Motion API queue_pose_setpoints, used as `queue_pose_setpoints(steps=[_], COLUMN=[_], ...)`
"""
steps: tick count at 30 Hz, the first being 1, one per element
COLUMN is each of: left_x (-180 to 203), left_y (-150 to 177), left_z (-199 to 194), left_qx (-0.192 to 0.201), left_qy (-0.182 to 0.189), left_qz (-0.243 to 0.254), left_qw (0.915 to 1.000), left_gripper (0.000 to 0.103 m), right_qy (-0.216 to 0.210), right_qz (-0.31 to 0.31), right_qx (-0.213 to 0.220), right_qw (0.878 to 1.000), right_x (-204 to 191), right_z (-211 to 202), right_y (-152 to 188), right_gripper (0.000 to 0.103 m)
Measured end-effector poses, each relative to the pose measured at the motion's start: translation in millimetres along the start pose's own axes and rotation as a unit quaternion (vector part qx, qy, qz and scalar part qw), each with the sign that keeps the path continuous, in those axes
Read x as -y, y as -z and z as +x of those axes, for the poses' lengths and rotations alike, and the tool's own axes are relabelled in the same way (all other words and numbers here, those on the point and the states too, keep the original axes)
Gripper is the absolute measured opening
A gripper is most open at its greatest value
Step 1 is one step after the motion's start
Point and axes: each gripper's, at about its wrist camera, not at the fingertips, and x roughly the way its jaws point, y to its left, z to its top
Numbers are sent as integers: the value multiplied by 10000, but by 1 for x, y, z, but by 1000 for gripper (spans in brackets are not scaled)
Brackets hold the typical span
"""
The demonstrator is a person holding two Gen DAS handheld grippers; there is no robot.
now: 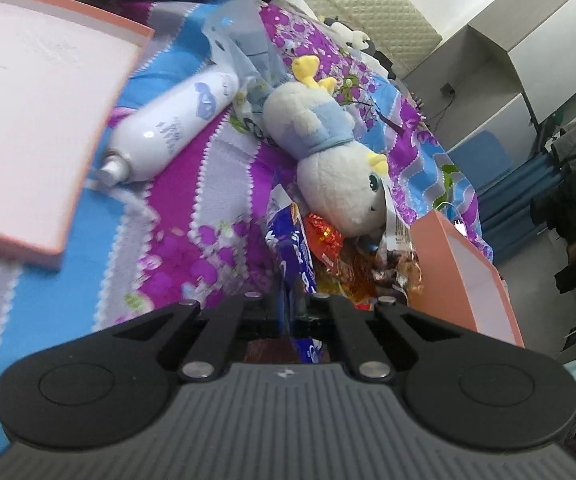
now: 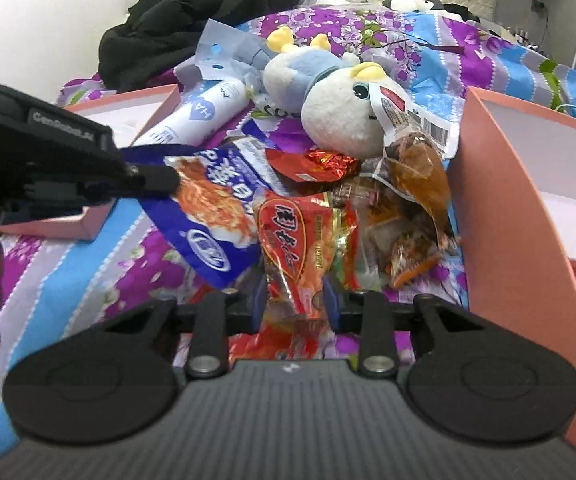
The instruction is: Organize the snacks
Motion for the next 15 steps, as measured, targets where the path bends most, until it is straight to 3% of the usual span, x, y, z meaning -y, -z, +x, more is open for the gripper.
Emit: queue_pose_setpoints(steps=[15], left_x=[-39], left_y=[59], left_z=[-120], left_qx=[77], left_qy=[-492], left_qz=[-111], left_qw=[9987], left_gripper=[1], right_qy=[99], right_qz=[-150], right_qx=[-258], right_qw=[9995], right_x=[-41], right_z=[-63], right_y=[55], right_gripper=[32])
